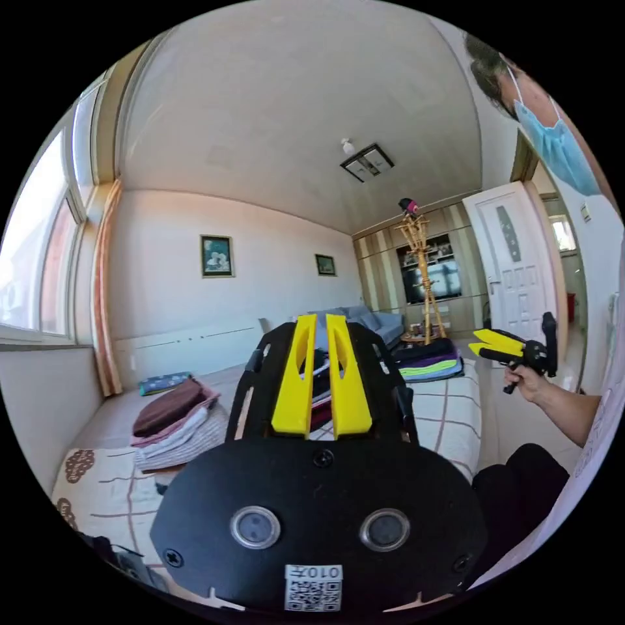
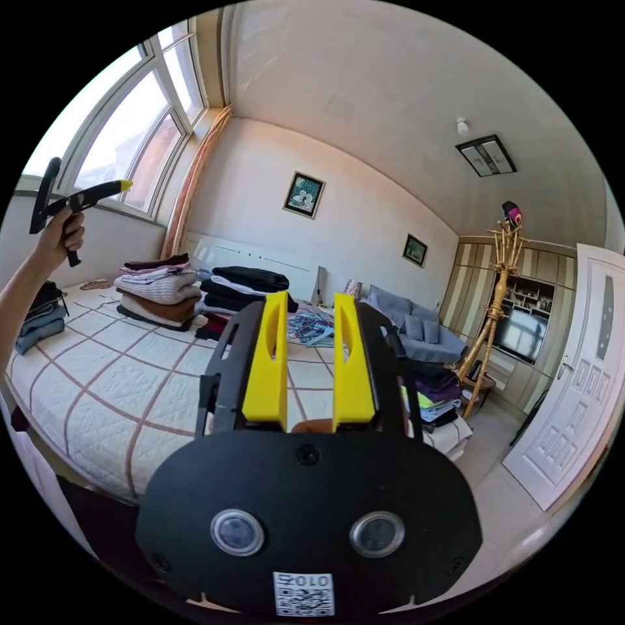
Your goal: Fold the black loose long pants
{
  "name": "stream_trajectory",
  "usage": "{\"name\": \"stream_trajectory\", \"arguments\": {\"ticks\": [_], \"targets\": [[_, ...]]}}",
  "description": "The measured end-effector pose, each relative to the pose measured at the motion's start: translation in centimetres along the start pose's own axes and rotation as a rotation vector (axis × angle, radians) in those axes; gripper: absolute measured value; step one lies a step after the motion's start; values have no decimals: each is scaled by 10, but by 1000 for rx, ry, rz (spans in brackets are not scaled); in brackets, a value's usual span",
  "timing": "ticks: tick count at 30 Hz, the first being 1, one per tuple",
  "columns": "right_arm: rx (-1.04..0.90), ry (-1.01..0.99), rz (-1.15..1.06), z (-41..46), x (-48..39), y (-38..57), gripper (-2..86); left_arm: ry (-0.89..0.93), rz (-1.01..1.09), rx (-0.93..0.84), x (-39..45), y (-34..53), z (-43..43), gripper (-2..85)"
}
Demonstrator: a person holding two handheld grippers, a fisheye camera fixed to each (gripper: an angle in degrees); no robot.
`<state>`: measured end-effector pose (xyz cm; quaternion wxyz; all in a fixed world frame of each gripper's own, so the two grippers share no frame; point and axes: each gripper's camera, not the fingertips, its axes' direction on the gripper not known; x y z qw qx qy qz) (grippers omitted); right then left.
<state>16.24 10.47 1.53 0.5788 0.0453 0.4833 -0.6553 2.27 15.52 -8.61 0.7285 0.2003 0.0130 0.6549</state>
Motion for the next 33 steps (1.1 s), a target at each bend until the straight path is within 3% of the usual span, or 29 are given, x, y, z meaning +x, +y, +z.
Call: {"name": "stream_trajectory", "arguments": {"ticks": [2,5,9,14,17,21,25,28,33], "targets": [[6,-43,-13,22,17,0,153,149,-66,9,-3,25,32,72],[-27,-55,-64,59,42,2,56,356,-110,-38,-2,66,77,45],[-78,129,-101,123,77,-3,26,306,-101,44,12,115,107,10],[-220,287,-227,213,108,-16,52,263,-80,105,32,149,177,17],[-363,299,-287,272,126,-24,96,280,-138,161,30,163,215,67],[-539,259,-392,344,142,-23,110,385,-177,107,25,183,255,100],[-661,235,-481,401,142,-13,120,430,-189,108,23,237,261,59],[-718,233,-491,444,143,-7,124,332,-153,119,27,269,250,20],[-771,365,-507,504,148,-3,97,381,-196,99,12,294,252,2]]}}
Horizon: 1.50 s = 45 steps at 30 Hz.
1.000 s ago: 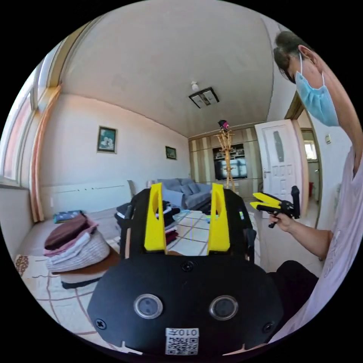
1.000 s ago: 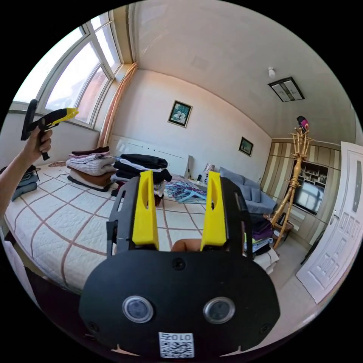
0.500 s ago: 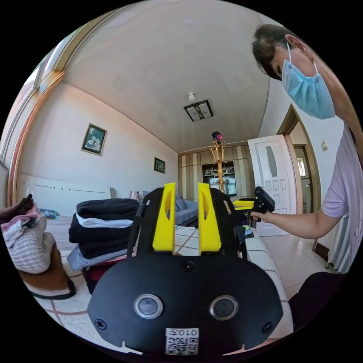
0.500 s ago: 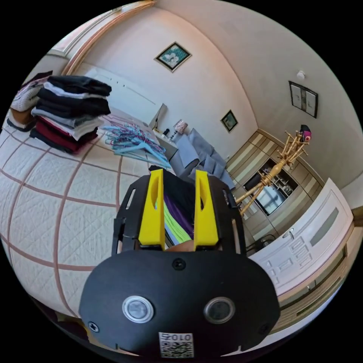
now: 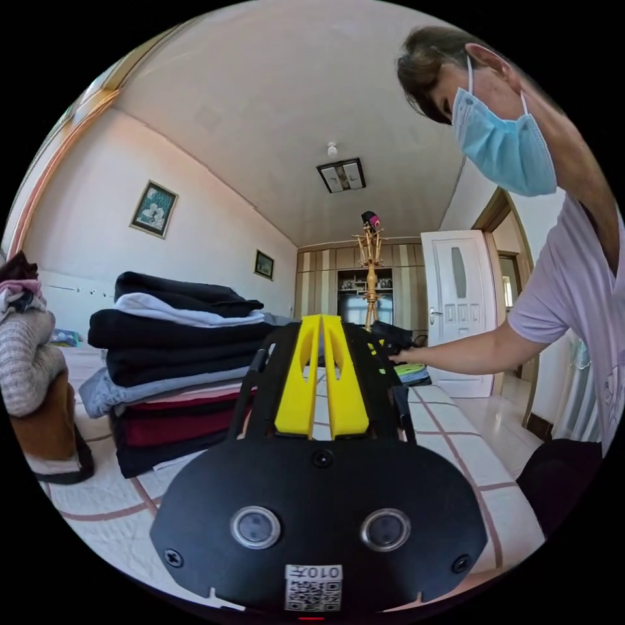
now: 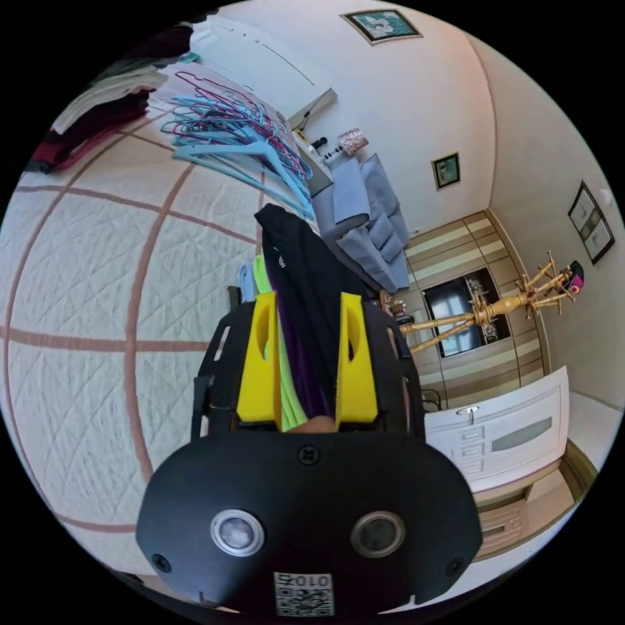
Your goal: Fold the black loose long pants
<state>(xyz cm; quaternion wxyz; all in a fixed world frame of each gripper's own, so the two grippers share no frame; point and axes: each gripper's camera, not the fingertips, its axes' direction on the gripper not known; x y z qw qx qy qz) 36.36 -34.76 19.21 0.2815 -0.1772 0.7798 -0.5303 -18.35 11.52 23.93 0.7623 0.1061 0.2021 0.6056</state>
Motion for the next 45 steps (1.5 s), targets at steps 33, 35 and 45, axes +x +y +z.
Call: {"name": "stream_trajectory", "arguments": {"ticks": [33,35,45], "targets": [[369,-1045,176,-258,16,271,85,101,277,-431,226,-81,-119,102],[381,-1079,335,-250,20,308,81,156,470,-602,279,-49,-109,119],[363,-1039,502,-264,34,414,76,367,898,-961,416,51,1,155]]}}
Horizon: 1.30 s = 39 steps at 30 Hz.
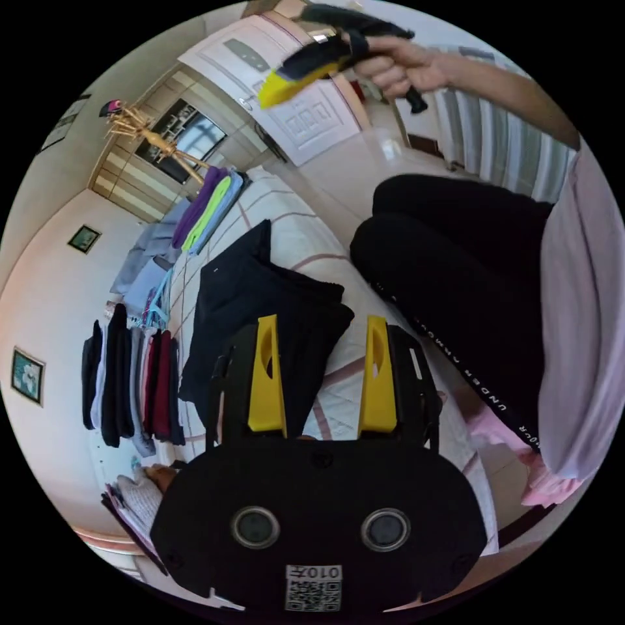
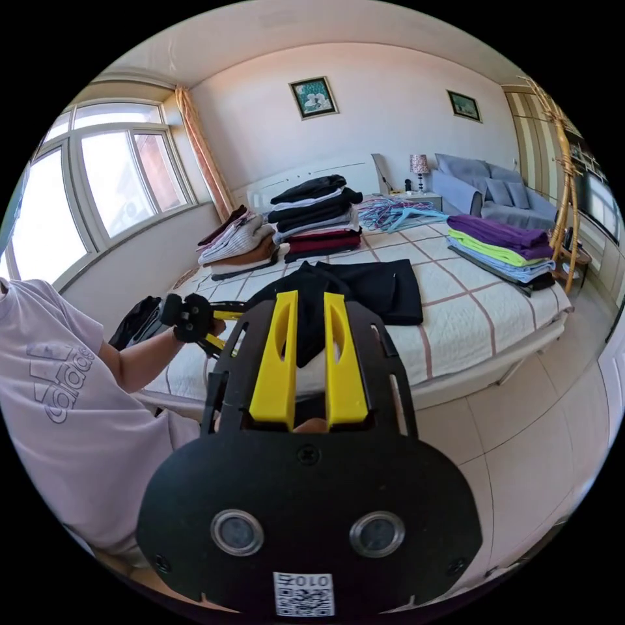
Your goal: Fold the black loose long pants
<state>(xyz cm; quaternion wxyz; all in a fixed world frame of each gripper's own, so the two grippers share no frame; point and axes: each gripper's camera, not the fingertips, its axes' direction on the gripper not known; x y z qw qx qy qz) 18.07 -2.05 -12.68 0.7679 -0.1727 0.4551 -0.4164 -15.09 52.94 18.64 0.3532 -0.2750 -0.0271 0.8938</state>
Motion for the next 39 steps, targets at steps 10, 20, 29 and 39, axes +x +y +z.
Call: {"name": "stream_trajectory", "arguments": {"ticks": [10,20,29,39], "targets": [[25,18,63,-15,11,27,72,-8,-87,-130,-36,-30,64,117],[0,17,68,6,2,22,64,196,-1065,566,-223,234,-110,70],[-182,59,15,96,-32,-5,100,-292,-1860,725,-140,558,-217,55],[-341,261,-393,248,-119,-88,128,-200,-1908,636,-103,650,-207,55]]}}
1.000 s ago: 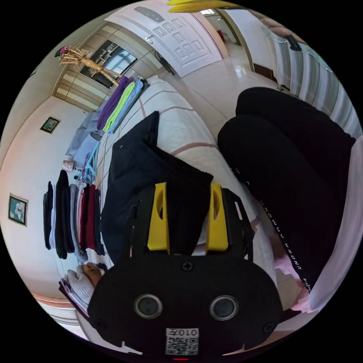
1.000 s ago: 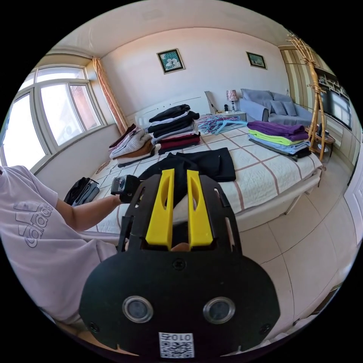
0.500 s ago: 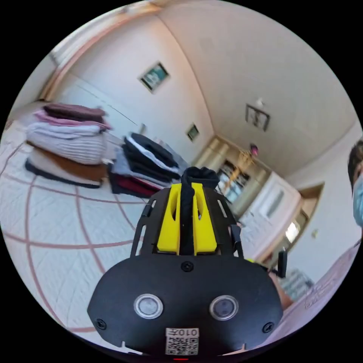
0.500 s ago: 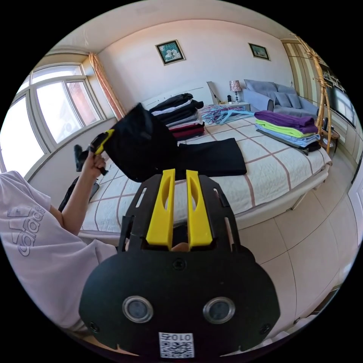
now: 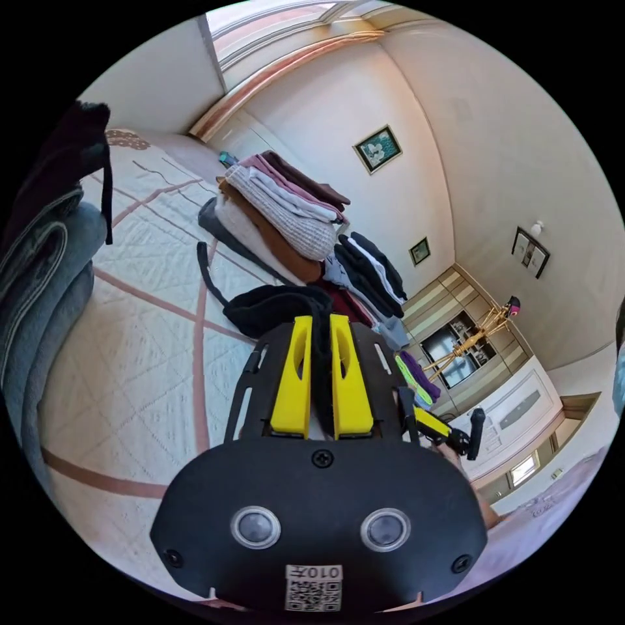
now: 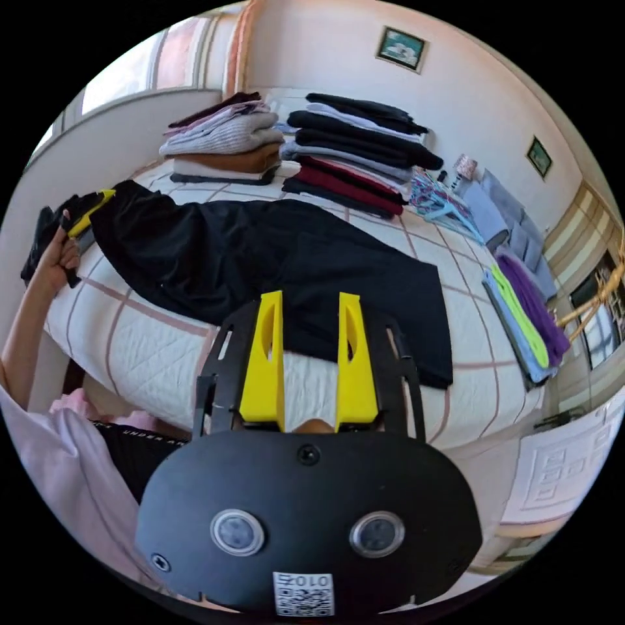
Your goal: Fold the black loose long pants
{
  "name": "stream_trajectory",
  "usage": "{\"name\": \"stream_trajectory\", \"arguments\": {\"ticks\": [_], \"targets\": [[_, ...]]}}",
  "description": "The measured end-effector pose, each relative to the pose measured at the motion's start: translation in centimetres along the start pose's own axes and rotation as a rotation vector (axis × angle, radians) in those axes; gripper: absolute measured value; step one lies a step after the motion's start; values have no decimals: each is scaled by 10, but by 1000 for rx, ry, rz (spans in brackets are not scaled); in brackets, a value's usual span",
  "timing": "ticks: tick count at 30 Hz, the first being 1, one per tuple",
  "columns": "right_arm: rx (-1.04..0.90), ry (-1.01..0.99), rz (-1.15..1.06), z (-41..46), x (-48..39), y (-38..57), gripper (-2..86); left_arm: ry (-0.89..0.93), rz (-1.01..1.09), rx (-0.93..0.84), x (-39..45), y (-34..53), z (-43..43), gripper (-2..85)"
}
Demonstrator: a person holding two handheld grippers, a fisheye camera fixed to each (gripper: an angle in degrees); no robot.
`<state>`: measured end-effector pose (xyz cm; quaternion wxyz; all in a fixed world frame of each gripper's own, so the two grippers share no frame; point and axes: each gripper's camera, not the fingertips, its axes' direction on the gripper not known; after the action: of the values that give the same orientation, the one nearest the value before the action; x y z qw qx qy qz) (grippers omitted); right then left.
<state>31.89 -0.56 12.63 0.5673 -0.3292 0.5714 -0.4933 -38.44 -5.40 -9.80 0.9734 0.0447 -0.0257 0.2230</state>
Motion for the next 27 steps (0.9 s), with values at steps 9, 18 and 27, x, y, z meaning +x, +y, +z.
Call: {"name": "stream_trajectory", "arguments": {"ticks": [9,18,27], "targets": [[-104,-16,-99,54,-28,-36,58,-6,26,-28,-17,-26,-26,58],[24,181,93,-39,105,-45,22,-41,113,-51,16,-57,-53,58],[-125,377,384,-63,295,9,19,-231,97,-85,52,-69,-124,62]]}}
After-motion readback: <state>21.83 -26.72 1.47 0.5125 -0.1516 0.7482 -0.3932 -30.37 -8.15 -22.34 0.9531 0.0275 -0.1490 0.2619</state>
